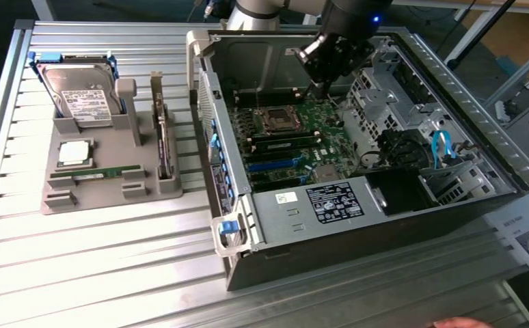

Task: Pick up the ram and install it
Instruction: 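Press down the ram until it locks into place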

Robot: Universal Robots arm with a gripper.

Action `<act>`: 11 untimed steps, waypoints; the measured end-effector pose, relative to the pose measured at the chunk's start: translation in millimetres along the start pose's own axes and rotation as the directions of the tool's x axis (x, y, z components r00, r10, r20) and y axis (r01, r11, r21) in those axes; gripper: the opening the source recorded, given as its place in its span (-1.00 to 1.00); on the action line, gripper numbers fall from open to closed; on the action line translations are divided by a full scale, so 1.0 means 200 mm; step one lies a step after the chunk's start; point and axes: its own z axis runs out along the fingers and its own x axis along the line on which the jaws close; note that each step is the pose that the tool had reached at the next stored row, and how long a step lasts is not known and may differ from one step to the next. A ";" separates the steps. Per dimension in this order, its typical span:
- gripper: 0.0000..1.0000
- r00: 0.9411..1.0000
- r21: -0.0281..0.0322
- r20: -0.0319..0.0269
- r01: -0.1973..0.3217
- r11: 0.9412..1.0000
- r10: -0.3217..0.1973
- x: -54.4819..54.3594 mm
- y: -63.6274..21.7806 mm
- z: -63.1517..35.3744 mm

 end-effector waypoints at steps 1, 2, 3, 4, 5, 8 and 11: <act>-0.80 1.000 0.000 0.000 -0.016 1.000 0.016 0.00 0.000 0.000; -0.80 1.000 0.001 0.000 -0.030 1.000 0.030 0.00 0.000 0.001; -0.80 0.999 0.001 0.000 -0.042 0.999 0.042 0.00 0.000 0.001; -0.80 0.998 0.002 -0.001 -0.055 0.998 0.055 0.00 0.000 0.001; -0.80 0.998 0.002 -0.001 -0.067 0.998 0.067 0.00 0.000 0.001; -0.80 0.995 0.003 -0.001 -0.105 0.995 0.105 0.00 0.000 0.002; -0.80 0.991 0.004 -0.001 -0.131 0.991 0.131 0.00 0.000 0.003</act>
